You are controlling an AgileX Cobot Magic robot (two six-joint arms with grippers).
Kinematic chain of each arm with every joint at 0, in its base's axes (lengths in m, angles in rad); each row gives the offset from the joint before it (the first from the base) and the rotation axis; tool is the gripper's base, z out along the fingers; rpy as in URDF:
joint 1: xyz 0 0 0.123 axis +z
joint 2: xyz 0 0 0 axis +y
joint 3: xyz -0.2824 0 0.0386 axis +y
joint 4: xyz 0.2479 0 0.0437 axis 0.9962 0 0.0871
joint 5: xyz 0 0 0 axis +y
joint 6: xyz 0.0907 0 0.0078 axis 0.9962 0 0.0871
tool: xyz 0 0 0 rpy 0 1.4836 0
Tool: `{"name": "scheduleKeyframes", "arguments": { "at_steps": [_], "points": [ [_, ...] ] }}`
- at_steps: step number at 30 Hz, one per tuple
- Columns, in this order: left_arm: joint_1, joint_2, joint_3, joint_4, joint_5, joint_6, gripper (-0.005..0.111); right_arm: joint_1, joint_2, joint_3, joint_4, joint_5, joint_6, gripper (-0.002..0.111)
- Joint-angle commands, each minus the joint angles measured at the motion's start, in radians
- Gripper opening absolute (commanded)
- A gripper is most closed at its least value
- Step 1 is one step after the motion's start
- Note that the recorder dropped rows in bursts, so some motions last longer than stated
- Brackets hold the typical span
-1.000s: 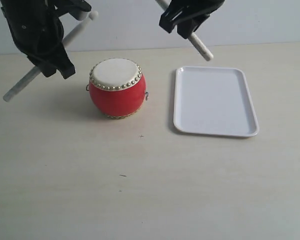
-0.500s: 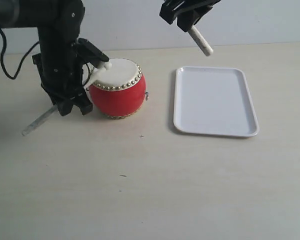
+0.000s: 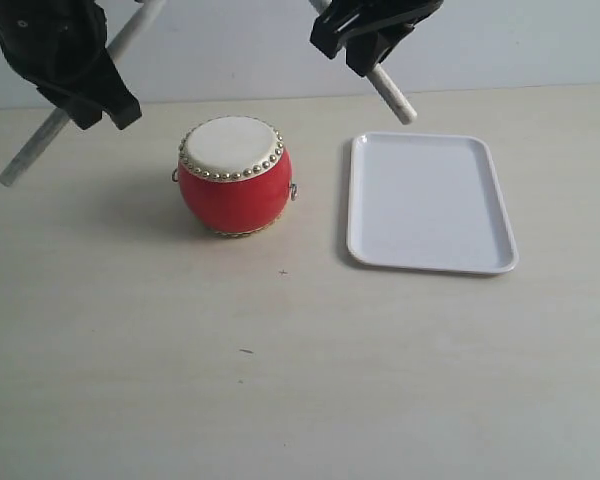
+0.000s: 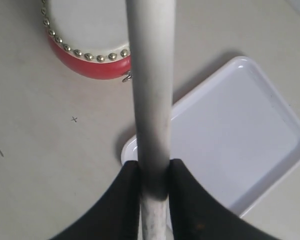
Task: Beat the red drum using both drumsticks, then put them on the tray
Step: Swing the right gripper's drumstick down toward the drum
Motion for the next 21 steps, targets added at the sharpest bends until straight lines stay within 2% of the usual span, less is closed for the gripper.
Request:
{"name": "scheduleKeyframes", "arguments": {
  "at_steps": [1, 14, 17, 21],
  "points": [
    [-0.002, -0.043, 0.0, 0.021, 0.0, -0.01, 0.0, -0.003, 0.064, -0.007, 0.002, -0.005, -0.006, 0.0],
    [-0.002, -0.052, 0.0, 0.022, 0.0, -0.01, 0.0, -0.003, 0.326, -0.007, 0.099, -0.005, -0.006, 0.0],
    [-0.002, -0.052, 0.0, 0.022, 0.0, -0.01, 0.0, -0.003, 0.389, -0.007, 0.061, -0.005, 0.029, 0.0],
    [-0.002, -0.052, 0.0, 0.022, 0.0, -0.008, 0.0, -0.003, 0.365, -0.007, -0.011, -0.005, 0.084, 0.0]
  ]
}}
